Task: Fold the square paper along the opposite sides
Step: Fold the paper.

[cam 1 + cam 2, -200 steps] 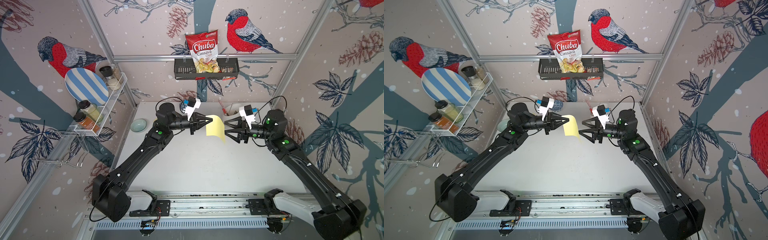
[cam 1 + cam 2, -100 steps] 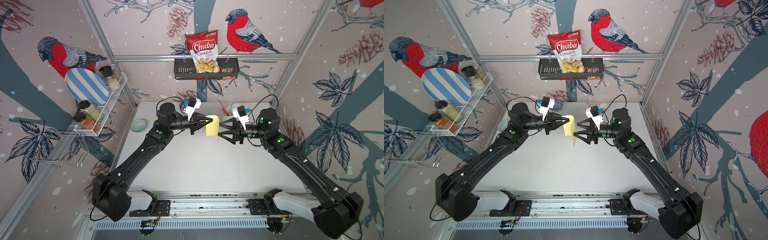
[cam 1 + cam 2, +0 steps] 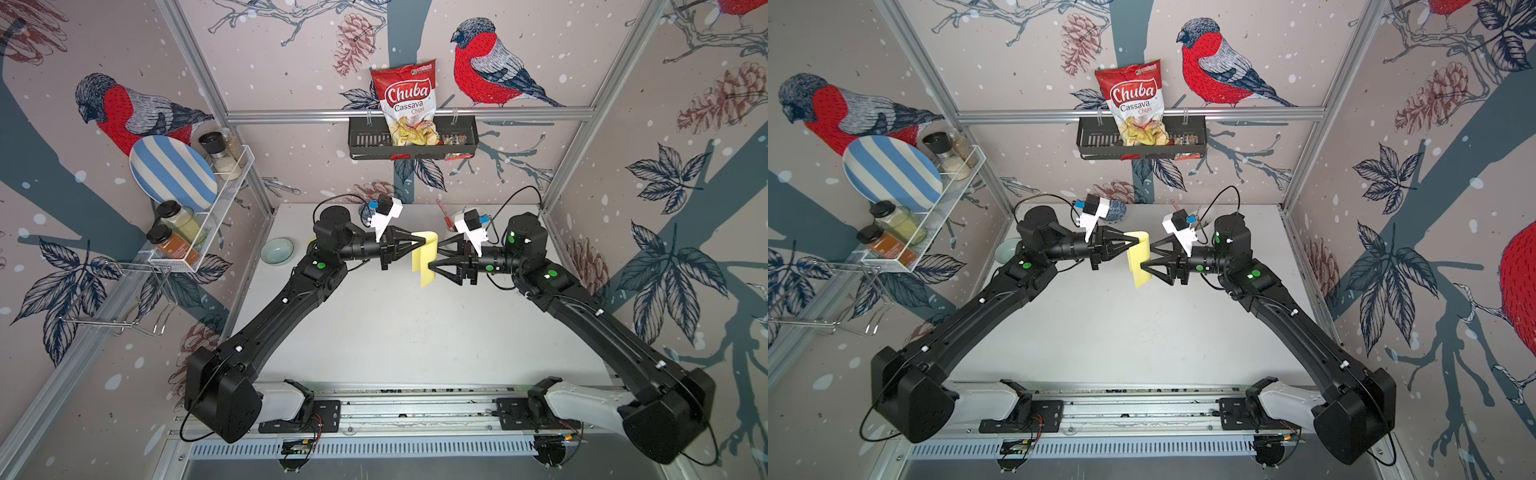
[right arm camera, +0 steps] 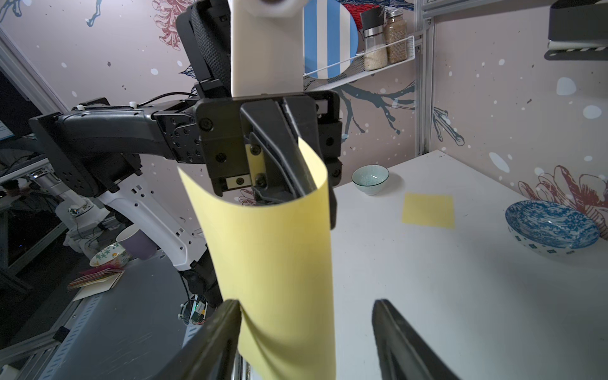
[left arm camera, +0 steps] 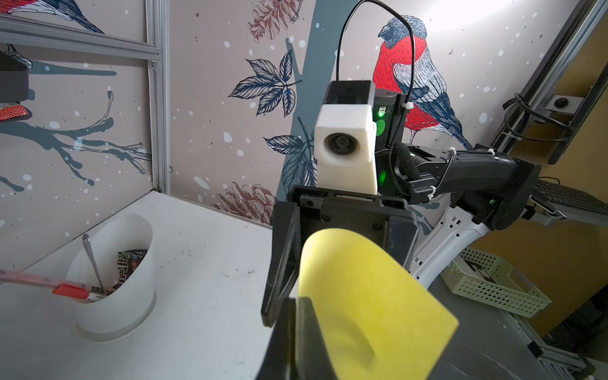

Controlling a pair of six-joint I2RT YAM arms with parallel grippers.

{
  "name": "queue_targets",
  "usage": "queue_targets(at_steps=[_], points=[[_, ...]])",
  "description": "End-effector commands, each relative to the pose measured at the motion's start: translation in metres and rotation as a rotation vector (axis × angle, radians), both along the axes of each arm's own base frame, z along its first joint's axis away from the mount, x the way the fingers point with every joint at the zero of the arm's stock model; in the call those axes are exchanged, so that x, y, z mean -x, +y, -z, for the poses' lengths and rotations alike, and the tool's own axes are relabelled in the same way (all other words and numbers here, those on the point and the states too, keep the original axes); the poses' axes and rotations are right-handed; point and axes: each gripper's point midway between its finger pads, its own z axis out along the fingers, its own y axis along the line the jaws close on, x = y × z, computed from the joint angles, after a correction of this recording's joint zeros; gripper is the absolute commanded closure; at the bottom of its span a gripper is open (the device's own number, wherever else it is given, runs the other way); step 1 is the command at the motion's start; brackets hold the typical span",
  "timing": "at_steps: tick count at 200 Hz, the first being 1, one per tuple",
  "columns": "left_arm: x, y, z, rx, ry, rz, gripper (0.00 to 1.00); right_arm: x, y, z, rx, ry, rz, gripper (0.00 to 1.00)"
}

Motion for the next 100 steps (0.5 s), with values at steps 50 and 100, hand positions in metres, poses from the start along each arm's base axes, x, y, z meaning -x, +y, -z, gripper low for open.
queue_targets(at_steps=[50, 100], points=[[0.0042, -0.0003, -0.0021, 0.009, -0.008, 0.032, 1.0, -0.0043, 0.0015, -0.003, -0.009, -0.021, 0.013, 0.45], [0.005, -0.0015, -0.0009, 0.008, 0.0, 0.044, 1.0, -0.0048, 0.0041, -0.0036, -0.016, -0.019, 0.004, 0.49]])
